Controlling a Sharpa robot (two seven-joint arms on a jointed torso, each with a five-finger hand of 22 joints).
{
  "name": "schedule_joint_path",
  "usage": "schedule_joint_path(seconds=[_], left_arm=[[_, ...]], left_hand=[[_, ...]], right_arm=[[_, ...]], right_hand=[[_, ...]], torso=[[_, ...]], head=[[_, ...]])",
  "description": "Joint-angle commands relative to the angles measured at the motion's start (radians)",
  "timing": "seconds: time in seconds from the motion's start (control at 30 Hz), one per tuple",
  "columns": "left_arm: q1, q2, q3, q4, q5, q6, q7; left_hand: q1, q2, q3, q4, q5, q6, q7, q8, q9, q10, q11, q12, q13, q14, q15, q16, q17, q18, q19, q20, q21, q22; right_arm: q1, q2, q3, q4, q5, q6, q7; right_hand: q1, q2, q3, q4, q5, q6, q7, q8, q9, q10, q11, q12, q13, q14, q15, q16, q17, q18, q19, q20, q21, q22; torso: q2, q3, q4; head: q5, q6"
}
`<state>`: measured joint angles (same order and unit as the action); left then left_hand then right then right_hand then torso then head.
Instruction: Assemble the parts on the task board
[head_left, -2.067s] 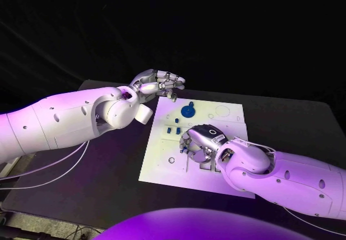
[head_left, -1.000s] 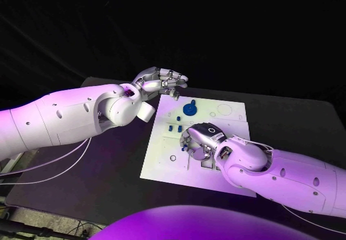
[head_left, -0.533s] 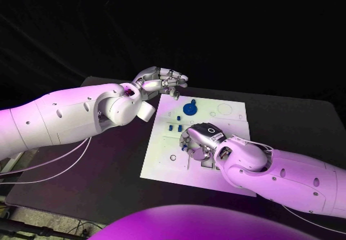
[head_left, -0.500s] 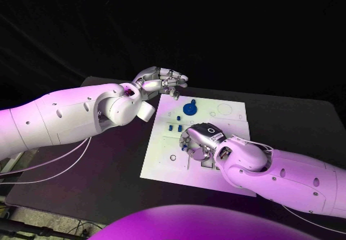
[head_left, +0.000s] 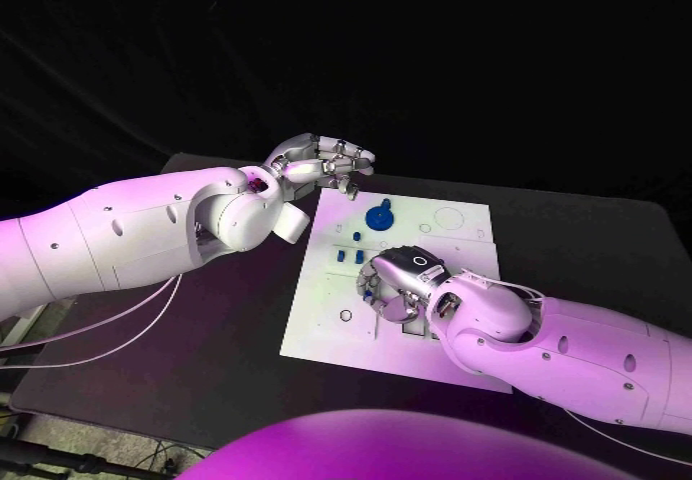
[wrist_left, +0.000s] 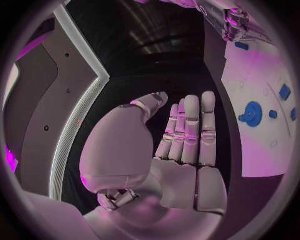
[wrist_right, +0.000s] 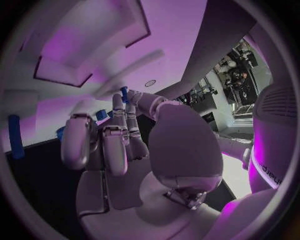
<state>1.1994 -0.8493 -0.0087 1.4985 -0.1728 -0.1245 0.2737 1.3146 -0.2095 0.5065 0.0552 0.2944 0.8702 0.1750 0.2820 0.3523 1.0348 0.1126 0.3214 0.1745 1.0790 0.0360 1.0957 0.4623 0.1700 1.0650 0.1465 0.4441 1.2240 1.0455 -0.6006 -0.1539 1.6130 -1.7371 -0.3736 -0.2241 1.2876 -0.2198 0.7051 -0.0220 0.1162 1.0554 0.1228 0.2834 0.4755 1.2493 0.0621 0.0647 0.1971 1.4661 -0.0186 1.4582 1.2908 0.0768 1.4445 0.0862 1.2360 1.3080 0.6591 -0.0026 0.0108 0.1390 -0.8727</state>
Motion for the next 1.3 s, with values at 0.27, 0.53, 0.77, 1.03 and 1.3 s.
schedule_joint_path(seconds=[0.27, 0.53, 0.77, 1.03, 1.3], left_arm=[[0.001, 0.002, 0.001, 0.0, 0.002, 0.017, -0.002], [0.001, 0.002, 0.001, -0.001, 0.002, 0.018, -0.003], [0.0, 0.0, 0.0, -0.002, 0.002, 0.019, -0.004], [0.0, -0.004, 0.0, -0.003, 0.002, 0.019, -0.004], [0.0, -0.005, -0.002, -0.004, 0.002, 0.021, -0.004]], left_hand=[[-0.008, -0.001, 0.004, -0.002, 0.004, -0.007, -0.001, -0.004, 0.001, -0.008, -0.001, 0.003, -0.001, -0.007, 0.003, -0.005, -0.001, 0.009, 0.0, -0.004, -0.004, -0.001], [-0.007, 0.0, 0.005, -0.002, 0.004, -0.007, -0.001, -0.003, 0.001, -0.008, -0.001, 0.004, -0.001, -0.007, 0.003, -0.005, -0.001, 0.009, 0.0, -0.004, -0.005, -0.001], [-0.006, 0.001, 0.006, -0.003, 0.004, -0.007, -0.001, -0.003, 0.001, -0.008, -0.001, 0.004, -0.001, -0.007, 0.003, -0.005, -0.001, 0.009, 0.0, -0.004, -0.005, -0.001], [-0.006, 0.001, 0.006, -0.003, 0.004, -0.007, -0.001, -0.003, 0.001, -0.008, -0.001, 0.004, -0.001, -0.007, 0.003, -0.005, -0.001, 0.009, 0.0, -0.004, -0.005, -0.001], [-0.005, 0.002, 0.007, -0.004, 0.004, -0.007, -0.001, -0.002, 0.002, -0.009, -0.001, 0.005, -0.001, -0.008, 0.003, -0.005, -0.002, 0.009, 0.0, -0.004, -0.006, -0.001]], right_arm=[[-0.005, 0.001, -0.005, -0.006, 0.0, 0.012, 0.017], [-0.005, -0.008, -0.006, 0.002, -0.007, -0.027, 0.009], [-0.003, -0.059, -0.003, 0.053, -0.016, -0.088, -0.005], [0.034, -0.153, 0.01, 0.131, 0.032, -0.119, -0.009], [0.096, -0.245, 0.018, 0.162, 0.104, -0.076, -0.026]], right_hand=[[-0.049, -0.04, -0.031, 0.001, 0.013, -0.058, 0.026, -0.044, -0.02, -0.103, 0.032, -0.002, -0.025, 0.042, 0.03, -0.009, -0.02, -0.002, -0.013, 0.024, -0.034, 0.153], [-0.048, -0.047, -0.046, -0.007, 0.017, -0.063, 0.032, -0.051, -0.026, -0.135, 0.038, -0.001, -0.034, 0.039, 0.036, -0.013, -0.031, 0.002, -0.018, 0.03, -0.051, 0.149], [-0.046, -0.049, -0.052, -0.01, 0.02, -0.063, 0.033, -0.054, -0.027, -0.144, 0.04, 0.001, -0.036, 0.038, 0.037, -0.015, -0.036, 0.003, -0.019, 0.031, -0.055, 0.148], [-0.046, -0.048, -0.055, -0.01, 0.024, -0.062, 0.033, -0.054, -0.028, -0.143, 0.04, 0.004, -0.036, 0.038, 0.038, -0.015, -0.036, 0.002, -0.019, 0.032, -0.054, 0.148], [-0.048, -0.051, -0.064, -0.01, 0.026, -0.069, 0.034, -0.06, -0.032, -0.14, 0.04, 0.009, -0.036, 0.038, 0.038, -0.015, -0.035, 0.002, -0.017, 0.033, -0.051, 0.149]], torso=[[-0.001, 0.0005, -0.0003], [0.0, 0.0008, -0.0004], [-0.001, 0.0007, -0.0023], [-0.002, 0.001, -0.004], [-0.002, 0.0006, -0.0017]], head=[[-0.001, 0.0], [-0.004, 0.0], [-0.008, 0.0], [-0.021, 0.011], [-0.05, 0.026]])
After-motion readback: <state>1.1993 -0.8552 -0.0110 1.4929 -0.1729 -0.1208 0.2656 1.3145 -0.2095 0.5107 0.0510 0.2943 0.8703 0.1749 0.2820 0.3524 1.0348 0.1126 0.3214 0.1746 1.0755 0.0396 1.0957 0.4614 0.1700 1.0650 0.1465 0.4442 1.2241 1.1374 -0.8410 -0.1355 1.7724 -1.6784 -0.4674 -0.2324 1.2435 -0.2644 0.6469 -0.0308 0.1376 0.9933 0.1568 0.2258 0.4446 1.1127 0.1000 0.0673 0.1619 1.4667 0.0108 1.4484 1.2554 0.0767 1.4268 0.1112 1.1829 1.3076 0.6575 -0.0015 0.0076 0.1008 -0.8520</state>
